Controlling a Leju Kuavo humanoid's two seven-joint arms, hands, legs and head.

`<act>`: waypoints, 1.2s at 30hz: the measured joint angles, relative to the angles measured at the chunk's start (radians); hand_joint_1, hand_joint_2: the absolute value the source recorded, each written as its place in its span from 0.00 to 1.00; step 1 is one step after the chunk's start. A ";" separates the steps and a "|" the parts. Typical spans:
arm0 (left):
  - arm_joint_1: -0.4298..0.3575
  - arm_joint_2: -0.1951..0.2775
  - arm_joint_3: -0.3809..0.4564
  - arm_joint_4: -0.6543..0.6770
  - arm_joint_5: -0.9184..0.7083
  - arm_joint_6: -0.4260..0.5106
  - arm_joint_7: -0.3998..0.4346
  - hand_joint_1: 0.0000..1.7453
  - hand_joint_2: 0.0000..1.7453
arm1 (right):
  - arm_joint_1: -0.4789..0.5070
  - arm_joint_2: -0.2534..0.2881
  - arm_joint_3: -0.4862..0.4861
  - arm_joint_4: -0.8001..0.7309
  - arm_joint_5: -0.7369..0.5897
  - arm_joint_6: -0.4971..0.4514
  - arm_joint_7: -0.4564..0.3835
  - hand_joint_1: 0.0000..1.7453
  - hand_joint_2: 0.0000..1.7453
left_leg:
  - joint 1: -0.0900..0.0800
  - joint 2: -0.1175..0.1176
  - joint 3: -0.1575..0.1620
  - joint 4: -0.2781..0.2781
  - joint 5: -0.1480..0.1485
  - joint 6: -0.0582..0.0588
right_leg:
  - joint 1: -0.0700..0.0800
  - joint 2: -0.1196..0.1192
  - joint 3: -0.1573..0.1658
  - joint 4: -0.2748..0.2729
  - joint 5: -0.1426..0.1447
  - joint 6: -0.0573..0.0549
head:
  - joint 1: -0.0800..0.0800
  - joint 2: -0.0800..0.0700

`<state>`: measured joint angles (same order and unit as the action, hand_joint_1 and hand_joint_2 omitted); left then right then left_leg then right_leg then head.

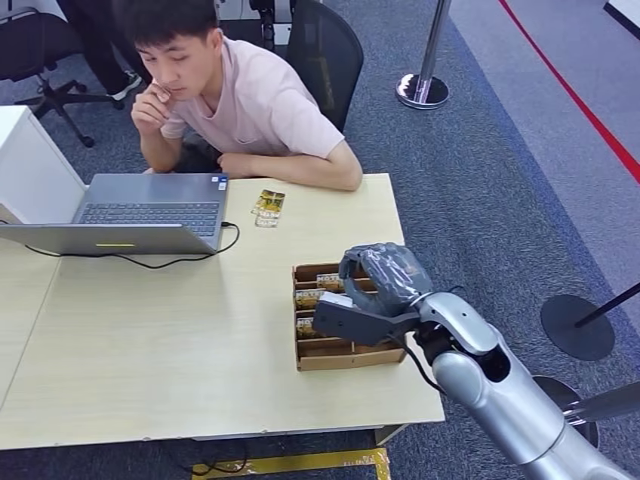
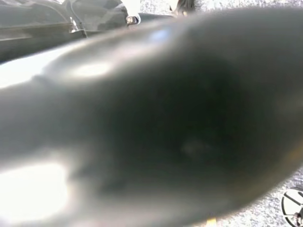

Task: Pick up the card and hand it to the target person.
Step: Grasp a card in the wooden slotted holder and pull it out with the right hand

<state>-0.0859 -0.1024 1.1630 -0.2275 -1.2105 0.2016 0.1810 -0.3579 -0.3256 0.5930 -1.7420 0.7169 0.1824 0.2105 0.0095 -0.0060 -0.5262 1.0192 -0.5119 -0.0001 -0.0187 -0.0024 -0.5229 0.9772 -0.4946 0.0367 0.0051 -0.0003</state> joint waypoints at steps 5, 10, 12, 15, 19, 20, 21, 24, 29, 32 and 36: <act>0.000 0.000 0.002 0.000 0.000 0.001 0.004 0.00 0.00 | -0.006 -0.016 0.029 0.010 0.015 -0.013 0.002 0.73 1.00 | 0.000 0.000 0.000 0.000 0.000 0.000 | 0.000 0.000 0.000 0.000 0.000 0.000 | 0.000 0.000; 0.000 0.000 0.005 0.000 0.001 0.002 0.004 0.00 0.00 | -0.006 -0.028 0.050 0.022 0.023 -0.018 0.004 0.54 1.00 | 0.000 0.000 0.000 0.000 0.000 0.000 | 0.000 0.000 0.000 0.000 0.000 0.000 | 0.000 0.000; 0.000 0.000 0.005 0.000 0.001 0.002 0.003 0.00 0.00 | -0.006 -0.033 0.058 0.026 0.025 -0.020 0.008 0.54 1.00 | 0.000 0.000 0.000 0.000 0.000 0.000 | 0.000 0.000 0.000 0.000 0.000 0.000 | 0.000 0.000; 0.000 0.000 0.006 0.001 0.001 0.002 0.003 0.00 0.00 | -0.006 -0.043 0.072 0.033 0.029 -0.025 0.015 0.57 1.00 | 0.000 0.000 0.000 0.000 0.000 0.000 | 0.000 0.000 0.000 0.000 0.000 0.000 | 0.000 0.000; 0.000 0.000 0.006 0.001 0.001 0.002 0.003 0.00 0.00 | 0.000 -0.057 0.085 0.046 0.027 -0.034 0.030 0.55 1.00 | 0.000 0.000 0.000 0.000 0.000 0.000 | 0.000 0.000 0.000 0.000 0.000 0.000 | 0.000 0.000; 0.000 0.000 0.006 0.001 0.001 0.002 0.003 0.00 0.00 | 0.003 -0.060 0.088 0.052 0.027 -0.041 0.033 0.57 1.00 | 0.000 0.000 0.000 0.000 0.000 0.000 | 0.000 0.000 0.000 0.000 0.000 0.000 | 0.000 0.000; 0.000 0.000 0.006 0.001 0.001 0.002 0.003 0.00 0.00 | 0.006 -0.062 0.090 0.057 0.027 -0.049 0.035 0.62 1.00 | 0.000 0.000 0.000 0.000 0.000 0.000 | 0.000 0.000 0.000 0.000 0.000 0.000 | 0.000 0.000; 0.000 -0.001 0.006 0.001 0.002 0.003 0.003 0.00 0.00 | 0.018 -0.066 0.092 0.070 0.033 -0.076 0.040 0.67 1.00 | 0.000 0.000 0.000 0.000 0.000 0.000 | 0.000 0.000 0.000 0.000 0.000 0.000 | 0.000 0.000; 0.000 -0.001 0.007 0.001 0.004 0.005 0.003 0.00 0.00 | 0.042 -0.069 0.091 0.083 0.052 -0.102 0.051 0.57 1.00 | 0.000 0.000 0.000 0.000 0.000 0.000 | 0.000 0.000 0.000 0.000 0.000 0.000 | 0.000 0.000; 0.000 -0.001 0.008 0.001 0.006 0.007 0.002 0.00 0.00 | 0.061 -0.072 0.090 0.084 0.062 -0.112 0.053 0.58 1.00 | 0.000 0.000 0.000 0.000 0.000 0.000 | 0.000 0.000 0.000 0.000 0.000 0.000 | 0.000 0.000; 0.000 -0.001 0.014 0.001 0.007 0.008 0.002 0.00 0.00 | 0.074 -0.075 0.090 0.086 0.064 -0.115 0.053 0.58 1.00 | 0.000 0.000 0.000 0.000 0.000 0.000 | 0.000 0.000 0.000 0.000 0.000 0.000 | 0.000 0.000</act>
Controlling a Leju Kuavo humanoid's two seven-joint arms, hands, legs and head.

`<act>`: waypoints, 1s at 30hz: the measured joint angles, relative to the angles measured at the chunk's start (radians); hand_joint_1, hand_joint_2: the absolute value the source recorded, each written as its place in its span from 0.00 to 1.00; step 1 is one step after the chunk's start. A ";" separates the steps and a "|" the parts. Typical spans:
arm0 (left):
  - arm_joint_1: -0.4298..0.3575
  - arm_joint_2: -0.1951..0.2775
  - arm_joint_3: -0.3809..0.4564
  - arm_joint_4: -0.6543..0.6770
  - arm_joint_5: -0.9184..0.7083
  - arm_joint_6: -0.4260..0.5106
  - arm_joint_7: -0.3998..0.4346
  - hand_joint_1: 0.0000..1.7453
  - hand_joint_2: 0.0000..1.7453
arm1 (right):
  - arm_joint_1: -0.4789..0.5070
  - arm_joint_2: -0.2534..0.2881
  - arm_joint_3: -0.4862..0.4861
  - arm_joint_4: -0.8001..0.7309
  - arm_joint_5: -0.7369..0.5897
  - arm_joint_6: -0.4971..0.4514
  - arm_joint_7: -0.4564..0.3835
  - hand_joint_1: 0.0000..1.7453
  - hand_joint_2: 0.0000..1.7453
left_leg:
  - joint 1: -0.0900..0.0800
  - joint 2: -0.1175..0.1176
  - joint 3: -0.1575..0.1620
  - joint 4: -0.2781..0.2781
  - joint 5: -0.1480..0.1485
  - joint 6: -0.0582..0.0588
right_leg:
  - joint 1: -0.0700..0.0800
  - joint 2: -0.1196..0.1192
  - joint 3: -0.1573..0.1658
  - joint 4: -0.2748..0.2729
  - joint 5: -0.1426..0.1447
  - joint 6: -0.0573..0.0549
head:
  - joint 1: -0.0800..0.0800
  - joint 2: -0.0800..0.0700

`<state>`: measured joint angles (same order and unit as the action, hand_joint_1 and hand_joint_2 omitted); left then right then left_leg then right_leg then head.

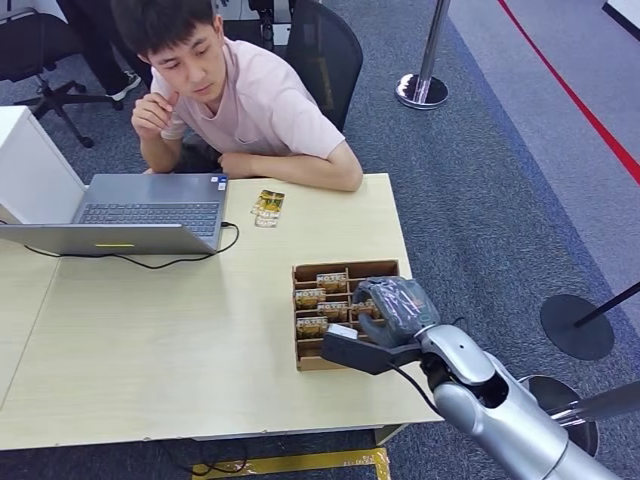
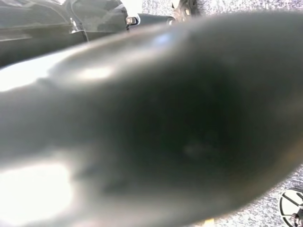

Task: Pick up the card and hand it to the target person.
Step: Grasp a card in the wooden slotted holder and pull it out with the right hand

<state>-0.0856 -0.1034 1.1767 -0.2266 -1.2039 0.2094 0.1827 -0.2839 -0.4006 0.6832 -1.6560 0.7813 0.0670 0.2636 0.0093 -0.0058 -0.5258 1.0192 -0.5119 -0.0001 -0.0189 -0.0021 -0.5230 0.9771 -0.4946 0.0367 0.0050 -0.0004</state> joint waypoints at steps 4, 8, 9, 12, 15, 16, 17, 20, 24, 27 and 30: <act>0.000 0.000 0.002 0.000 0.000 0.000 0.000 0.00 0.00 | 0.008 -0.002 0.000 0.001 0.000 0.000 0.000 0.53 1.00 | 0.000 0.000 0.000 0.000 0.000 0.000 | 0.000 0.000 0.000 0.000 0.000 0.000 | 0.000 0.000; 0.000 0.000 0.002 0.000 0.000 0.000 -0.002 0.00 0.00 | 0.013 -0.002 0.000 0.001 0.005 -0.002 0.000 0.54 1.00 | 0.000 0.000 0.000 0.000 0.000 0.000 | 0.000 0.000 0.000 0.000 0.000 0.000 | 0.000 0.000; 0.000 0.000 0.003 0.001 0.000 0.000 -0.003 0.00 0.00 | 0.014 -0.002 0.000 0.002 0.007 -0.002 0.000 0.54 1.00 | 0.000 0.000 0.000 0.000 0.000 0.000 | 0.000 0.000 0.000 0.000 0.000 0.000 | 0.000 0.000; 0.000 -0.001 0.007 0.002 0.001 0.000 -0.004 0.00 0.00 | 0.015 -0.002 0.000 0.004 0.011 -0.003 0.001 0.60 1.00 | 0.000 0.000 0.000 0.000 0.000 0.000 | 0.000 0.000 0.000 0.000 0.000 0.000 | 0.000 0.000; 0.000 -0.002 0.010 0.002 0.002 0.000 -0.005 0.00 0.00 | 0.015 -0.002 -0.001 0.005 0.012 -0.003 0.001 0.58 1.00 | 0.000 0.000 0.000 0.000 0.000 0.000 | 0.000 0.000 0.000 0.000 0.000 0.000 | 0.000 0.000; 0.000 -0.003 0.010 0.002 0.002 0.000 -0.005 0.00 0.00 | 0.015 -0.002 -0.001 0.005 0.013 -0.003 0.001 0.58 1.00 | 0.000 0.000 0.000 0.000 0.000 0.000 | 0.000 0.000 0.000 0.000 0.000 0.000 | 0.000 0.000; 0.000 -0.004 0.010 0.002 0.003 0.000 -0.006 0.00 0.00 | 0.015 -0.002 -0.001 0.005 0.014 -0.003 0.001 0.57 1.00 | 0.000 0.000 0.000 0.000 0.000 0.000 | 0.000 0.000 0.000 0.000 0.000 0.000 | 0.000 0.000; 0.000 -0.006 0.010 0.002 0.004 0.000 -0.007 0.00 0.00 | 0.014 -0.002 -0.005 0.006 0.017 -0.009 0.001 0.58 1.00 | 0.000 0.000 0.000 0.000 0.000 0.000 | 0.000 0.000 0.000 0.000 0.000 0.000 | 0.000 0.000; 0.000 -0.008 0.010 0.002 0.004 -0.001 -0.009 0.00 0.00 | 0.015 -0.002 -0.019 0.006 0.021 -0.020 0.002 0.58 1.00 | 0.000 0.000 0.000 0.000 0.000 0.000 | 0.000 0.000 0.000 0.000 0.000 0.000 | 0.000 0.000; 0.000 -0.009 0.010 0.003 0.001 -0.001 -0.011 0.00 0.00 | 0.015 -0.001 -0.029 0.008 0.031 -0.031 0.008 0.58 1.00 | 0.000 0.000 0.000 0.000 0.000 0.000 | 0.000 0.000 0.000 0.000 0.000 0.000 | 0.000 0.000; 0.000 -0.011 0.010 0.005 -0.002 -0.002 -0.012 0.00 0.00 | 0.016 -0.001 -0.036 0.012 0.038 -0.040 0.010 0.58 1.00 | 0.000 0.000 0.000 0.000 0.000 0.000 | 0.000 0.000 0.000 0.000 0.000 0.000 | 0.000 0.000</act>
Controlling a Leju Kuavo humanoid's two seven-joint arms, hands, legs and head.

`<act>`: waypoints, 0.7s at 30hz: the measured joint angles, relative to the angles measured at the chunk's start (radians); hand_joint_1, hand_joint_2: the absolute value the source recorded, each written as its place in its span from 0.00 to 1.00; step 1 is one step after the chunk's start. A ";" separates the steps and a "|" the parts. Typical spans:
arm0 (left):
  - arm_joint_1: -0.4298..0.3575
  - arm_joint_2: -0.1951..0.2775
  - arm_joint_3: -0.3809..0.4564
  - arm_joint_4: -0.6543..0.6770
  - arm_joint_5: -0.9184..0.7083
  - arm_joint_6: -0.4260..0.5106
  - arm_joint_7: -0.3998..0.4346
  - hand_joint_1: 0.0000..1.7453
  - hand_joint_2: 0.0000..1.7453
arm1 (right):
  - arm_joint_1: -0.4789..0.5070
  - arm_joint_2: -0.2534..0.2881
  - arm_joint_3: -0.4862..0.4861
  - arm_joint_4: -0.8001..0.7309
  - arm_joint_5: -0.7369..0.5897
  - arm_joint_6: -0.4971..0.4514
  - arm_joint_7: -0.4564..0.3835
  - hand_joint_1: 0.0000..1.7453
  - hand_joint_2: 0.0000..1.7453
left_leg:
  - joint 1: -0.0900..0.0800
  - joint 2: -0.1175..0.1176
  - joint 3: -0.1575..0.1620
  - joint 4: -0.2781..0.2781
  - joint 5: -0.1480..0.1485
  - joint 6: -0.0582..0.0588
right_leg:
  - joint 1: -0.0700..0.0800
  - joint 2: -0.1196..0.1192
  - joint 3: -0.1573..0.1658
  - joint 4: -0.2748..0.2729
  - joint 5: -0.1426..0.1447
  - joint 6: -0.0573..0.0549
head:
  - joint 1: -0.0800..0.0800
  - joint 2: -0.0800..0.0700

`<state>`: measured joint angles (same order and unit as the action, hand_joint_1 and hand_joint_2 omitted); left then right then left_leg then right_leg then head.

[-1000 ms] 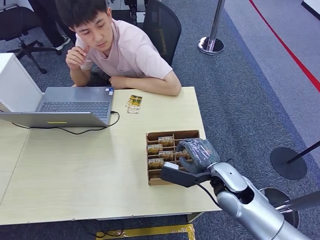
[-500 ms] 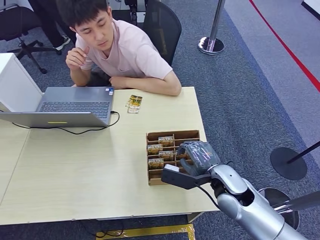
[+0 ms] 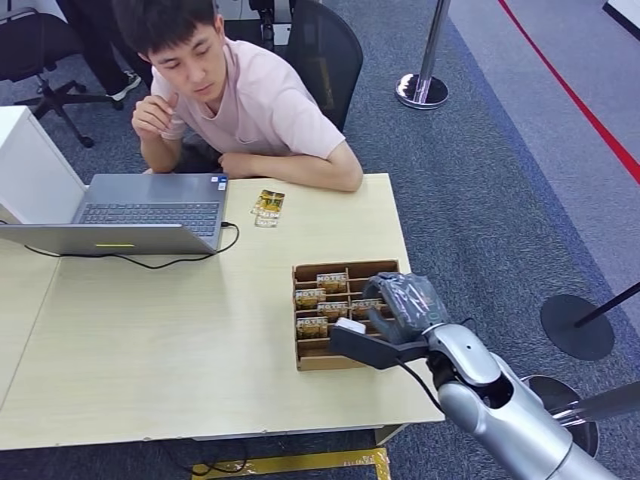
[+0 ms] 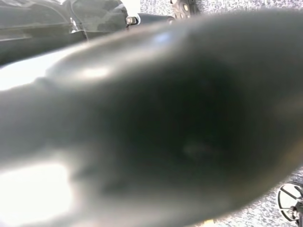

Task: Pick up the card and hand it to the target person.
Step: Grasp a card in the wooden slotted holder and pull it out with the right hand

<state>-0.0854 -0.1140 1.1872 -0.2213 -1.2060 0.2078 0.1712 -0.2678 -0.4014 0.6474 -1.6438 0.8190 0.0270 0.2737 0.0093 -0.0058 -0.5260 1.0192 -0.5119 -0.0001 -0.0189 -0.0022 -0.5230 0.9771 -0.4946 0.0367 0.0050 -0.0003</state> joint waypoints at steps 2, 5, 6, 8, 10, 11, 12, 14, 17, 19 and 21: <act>0.000 -0.002 0.000 0.002 -0.001 0.000 0.000 0.00 0.00 | 0.000 0.001 -0.005 0.003 0.001 -0.002 0.000 0.58 1.00 | 0.000 0.000 0.000 0.000 0.000 0.000 | 0.000 0.000 0.000 0.000 0.000 0.000 | 0.000 0.000; 0.000 -0.004 0.000 0.002 -0.002 0.000 0.000 0.00 0.00 | 0.001 0.001 -0.011 0.007 0.001 -0.003 0.000 0.58 1.00 | 0.000 0.000 0.000 0.000 0.000 0.000 | 0.000 0.000 0.000 0.000 0.000 0.000 | 0.000 0.000; 0.000 -0.004 0.000 0.002 -0.002 0.000 0.000 0.00 0.00 | 0.001 0.001 -0.012 0.009 0.001 -0.003 0.000 0.58 1.00 | 0.000 0.000 0.000 0.000 0.000 0.000 | 0.000 0.000 0.000 0.000 0.000 0.000 | 0.000 0.000; 0.000 -0.004 0.000 0.002 -0.002 0.000 0.000 0.00 0.00 | 0.001 0.001 -0.013 0.011 0.001 -0.003 0.000 0.58 1.00 | 0.000 0.000 0.000 0.000 0.000 0.000 | 0.000 0.000 0.000 0.000 0.000 0.000 | 0.000 0.000; 0.000 -0.004 0.000 0.002 -0.002 0.000 0.000 0.00 0.00 | 0.001 0.001 -0.013 0.012 0.001 -0.003 0.000 0.58 1.00 | 0.000 0.000 0.000 0.000 0.000 0.000 | 0.000 0.000 0.000 0.000 0.000 0.000 | 0.000 0.000; 0.000 -0.004 0.000 0.002 -0.002 0.000 0.000 0.00 0.00 | 0.001 0.001 -0.013 0.013 0.001 -0.003 0.000 0.58 1.00 | 0.000 0.000 0.000 0.000 0.000 0.000 | 0.000 0.000 0.000 0.000 0.000 0.000 | 0.000 0.000; 0.000 -0.004 0.000 0.002 -0.002 0.000 0.000 0.00 0.00 | 0.001 0.001 -0.013 0.014 0.001 -0.003 0.000 0.58 1.00 | 0.000 0.000 0.000 0.000 0.000 0.000 | 0.000 0.000 0.000 0.000 0.000 0.000 | 0.000 0.000; 0.000 -0.004 0.000 0.002 -0.002 0.000 0.000 0.00 0.00 | 0.001 0.001 -0.013 0.016 0.001 -0.003 0.000 0.58 1.00 | 0.000 0.000 0.000 0.000 0.000 0.000 | 0.000 0.000 0.000 0.000 0.000 0.000 | 0.000 0.000; 0.000 -0.004 0.000 0.002 -0.002 0.000 0.000 0.00 0.00 | 0.001 0.001 -0.013 0.018 0.001 -0.003 0.000 0.57 1.00 | 0.000 0.000 0.000 0.000 0.000 0.000 | 0.000 0.000 0.000 0.000 0.000 0.000 | 0.000 0.000; 0.000 -0.004 0.000 0.002 -0.002 0.000 0.000 0.00 0.00 | 0.001 0.001 -0.013 0.018 0.001 -0.003 0.000 0.58 1.00 | 0.000 0.000 0.000 0.000 0.000 0.000 | 0.000 0.000 0.000 0.000 0.000 0.000 | 0.000 0.000; 0.000 -0.004 0.000 0.002 -0.002 0.000 0.000 0.00 0.00 | 0.001 0.001 -0.013 0.019 0.001 -0.003 0.000 0.59 1.00 | 0.000 0.000 0.000 0.000 0.000 0.000 | 0.000 0.000 0.000 0.000 0.000 0.000 | 0.000 0.000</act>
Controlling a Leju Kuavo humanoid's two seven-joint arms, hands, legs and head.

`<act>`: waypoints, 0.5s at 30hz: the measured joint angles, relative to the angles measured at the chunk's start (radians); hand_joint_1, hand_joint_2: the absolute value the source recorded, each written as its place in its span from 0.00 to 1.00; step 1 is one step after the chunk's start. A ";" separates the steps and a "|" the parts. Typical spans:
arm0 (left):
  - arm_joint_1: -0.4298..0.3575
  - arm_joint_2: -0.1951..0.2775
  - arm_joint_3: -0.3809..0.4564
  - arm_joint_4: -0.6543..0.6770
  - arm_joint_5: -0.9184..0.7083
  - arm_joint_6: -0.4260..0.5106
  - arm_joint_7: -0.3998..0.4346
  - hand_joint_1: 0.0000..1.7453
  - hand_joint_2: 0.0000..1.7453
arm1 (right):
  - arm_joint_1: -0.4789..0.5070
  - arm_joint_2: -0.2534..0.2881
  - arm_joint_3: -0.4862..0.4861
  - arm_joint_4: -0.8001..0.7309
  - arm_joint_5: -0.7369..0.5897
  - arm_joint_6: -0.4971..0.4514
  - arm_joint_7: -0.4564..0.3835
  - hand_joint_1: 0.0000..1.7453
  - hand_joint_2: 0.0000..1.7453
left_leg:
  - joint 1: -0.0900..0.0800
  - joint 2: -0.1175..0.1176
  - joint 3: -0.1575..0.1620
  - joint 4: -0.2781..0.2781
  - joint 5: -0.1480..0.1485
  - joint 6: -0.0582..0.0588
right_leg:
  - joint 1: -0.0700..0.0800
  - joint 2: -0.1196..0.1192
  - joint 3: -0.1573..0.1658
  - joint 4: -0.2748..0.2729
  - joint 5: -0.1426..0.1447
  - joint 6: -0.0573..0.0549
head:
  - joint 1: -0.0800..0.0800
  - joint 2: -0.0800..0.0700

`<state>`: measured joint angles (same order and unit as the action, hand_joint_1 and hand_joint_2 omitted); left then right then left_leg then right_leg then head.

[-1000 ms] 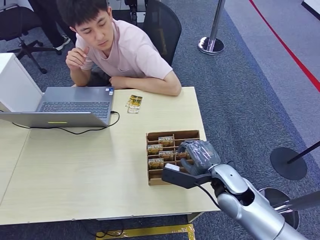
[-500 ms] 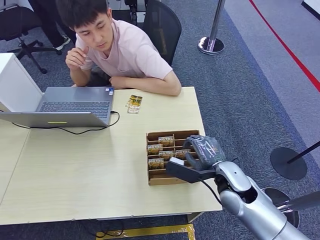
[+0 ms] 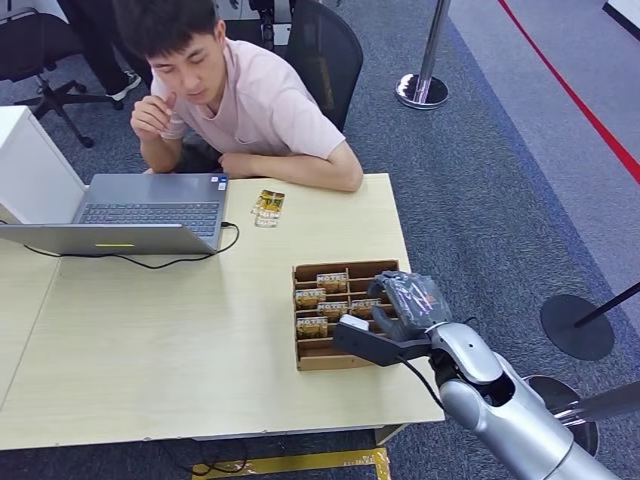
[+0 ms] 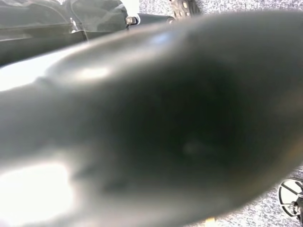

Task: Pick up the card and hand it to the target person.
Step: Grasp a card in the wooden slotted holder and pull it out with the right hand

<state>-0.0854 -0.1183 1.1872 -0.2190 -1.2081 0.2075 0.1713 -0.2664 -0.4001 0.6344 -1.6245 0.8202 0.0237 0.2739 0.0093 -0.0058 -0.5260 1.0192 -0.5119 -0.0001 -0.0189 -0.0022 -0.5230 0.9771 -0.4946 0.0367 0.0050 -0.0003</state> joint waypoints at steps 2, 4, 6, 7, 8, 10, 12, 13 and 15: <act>0.000 0.000 0.000 0.000 0.000 0.000 0.001 0.00 0.00 | 0.000 0.001 0.000 0.004 0.000 0.001 -0.001 0.59 1.00 | 0.000 0.000 0.000 0.000 0.000 0.000 | 0.000 0.000 0.000 0.000 0.000 0.000 | 0.000 0.000; 0.000 0.000 0.000 0.000 0.000 0.000 0.003 0.00 0.00 | -0.001 0.004 0.000 0.010 0.002 0.004 -0.005 0.59 1.00 | 0.000 0.000 0.000 0.000 0.000 0.000 | 0.000 0.000 0.000 0.000 0.000 0.000 | 0.000 0.000; 0.000 0.000 0.000 0.000 0.000 0.000 0.004 0.00 0.00 | -0.002 0.010 0.001 0.018 0.003 0.009 -0.011 0.60 1.00 | 0.000 0.000 0.000 0.000 0.000 0.000 | 0.000 0.000 0.000 0.000 0.000 0.000 | 0.000 0.000; 0.000 0.000 0.000 0.000 0.000 0.000 0.004 0.00 0.00 | -0.004 0.013 0.001 0.022 0.004 0.010 -0.014 0.60 1.00 | 0.000 0.000 0.000 0.000 0.000 0.000 | 0.000 0.000 0.000 0.000 0.000 0.000 | 0.000 0.000; 0.000 0.000 0.000 0.000 0.000 0.000 0.004 0.00 0.00 | -0.006 0.016 0.002 0.026 0.005 0.012 -0.016 0.60 1.00 | 0.000 0.000 0.000 0.000 0.000 0.000 | 0.000 0.000 0.000 0.000 0.000 0.000 | 0.000 0.000; 0.000 0.000 0.000 0.000 0.000 0.001 0.004 0.00 0.00 | -0.014 0.026 0.004 0.038 0.006 0.017 -0.019 0.60 1.00 | 0.000 0.000 0.000 0.000 0.000 0.000 | 0.000 0.000 0.000 0.000 0.000 0.000 | 0.000 0.000; 0.000 -0.001 0.000 0.000 0.000 0.002 0.004 0.00 0.00 | -0.023 0.038 0.008 0.053 0.006 0.020 -0.021 0.59 1.00 | 0.000 0.000 0.000 0.000 0.000 0.000 | 0.000 0.000 0.000 0.000 0.000 0.000 | 0.000 0.000; 0.000 -0.002 0.000 0.000 0.000 0.002 0.004 0.00 0.00 | -0.026 0.044 0.010 0.060 0.006 0.021 -0.022 0.58 1.00 | 0.000 0.000 0.000 0.000 0.000 0.000 | 0.000 0.000 0.000 0.000 0.000 0.000 | 0.000 0.000; 0.000 -0.002 0.000 0.000 0.000 0.002 0.004 0.00 0.00 | -0.032 0.054 0.016 0.072 0.006 0.022 -0.022 0.58 1.00 | 0.000 0.000 0.000 0.000 0.000 0.000 | 0.000 0.000 0.000 0.000 0.000 0.000 | 0.000 0.000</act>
<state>-0.0857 -0.1204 1.1872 -0.2186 -1.2081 0.2094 0.1755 -0.2984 -0.3458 0.6502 -1.5528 0.8262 0.0461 0.2517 0.0094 -0.0060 -0.5263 1.0192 -0.5118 -0.0001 -0.0188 -0.0024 -0.5229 0.9772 -0.4946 0.0367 0.0051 -0.0002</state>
